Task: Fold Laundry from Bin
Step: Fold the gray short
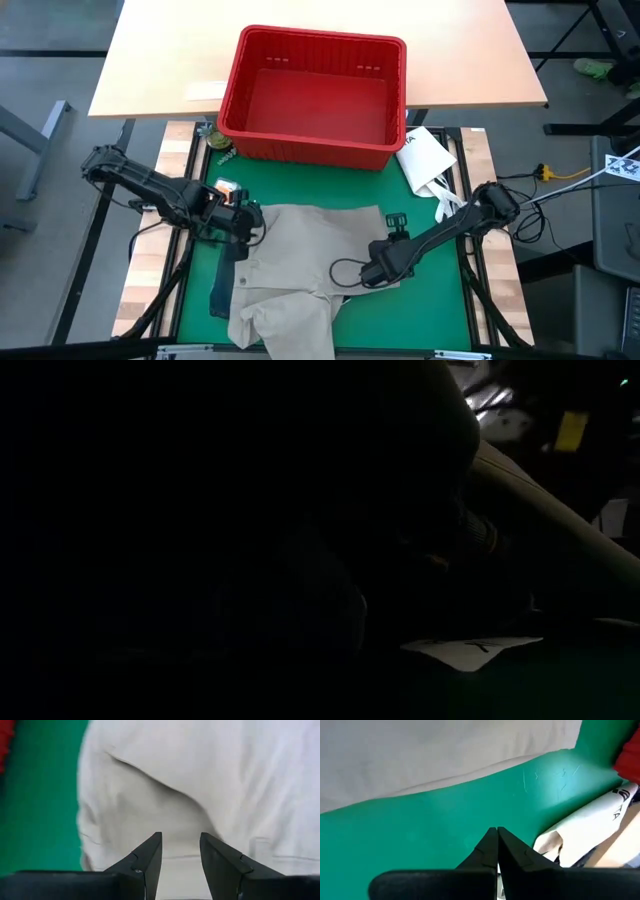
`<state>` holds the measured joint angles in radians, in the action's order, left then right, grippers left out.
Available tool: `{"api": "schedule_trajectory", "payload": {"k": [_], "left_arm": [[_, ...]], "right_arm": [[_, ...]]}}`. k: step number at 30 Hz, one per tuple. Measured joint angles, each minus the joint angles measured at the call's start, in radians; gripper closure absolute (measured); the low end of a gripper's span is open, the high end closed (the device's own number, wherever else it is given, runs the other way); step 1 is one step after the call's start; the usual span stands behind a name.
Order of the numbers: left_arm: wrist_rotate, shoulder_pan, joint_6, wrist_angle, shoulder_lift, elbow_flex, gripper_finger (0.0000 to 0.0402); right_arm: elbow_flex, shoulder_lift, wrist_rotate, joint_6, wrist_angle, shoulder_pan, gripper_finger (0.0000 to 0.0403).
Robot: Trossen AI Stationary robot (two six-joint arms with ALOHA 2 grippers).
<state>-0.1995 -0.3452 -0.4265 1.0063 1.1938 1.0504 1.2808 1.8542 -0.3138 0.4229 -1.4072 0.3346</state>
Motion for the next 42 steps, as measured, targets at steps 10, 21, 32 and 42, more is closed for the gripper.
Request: {"api": "schedule_trajectory", "payload": {"k": [10, 21, 32, 42], "left_arm": [[0.008, -0.086, -0.086, -0.004, 0.0, 0.0, 0.0273], [-0.015, -0.142, -0.121, -0.035, 0.0, 0.0, 0.0273], [-0.025, -0.178, -0.121, -0.043, 0.0, 0.0, 0.0273], [-0.024, -0.241, -0.122, -0.051, 0.001, 0.0, 0.0273]], "right_arm": [[0.004, -0.074, 0.238, 0.114, 0.069, 0.137, 0.04], [0.146, -0.075, 0.253, 0.123, 0.65, 0.325, 0.04], [0.146, -0.048, 0.156, 0.133, 1.063, 0.35, 0.0387], [0.146, 0.09, 0.193, 0.321, 1.197, 0.346, 0.0236]]}}
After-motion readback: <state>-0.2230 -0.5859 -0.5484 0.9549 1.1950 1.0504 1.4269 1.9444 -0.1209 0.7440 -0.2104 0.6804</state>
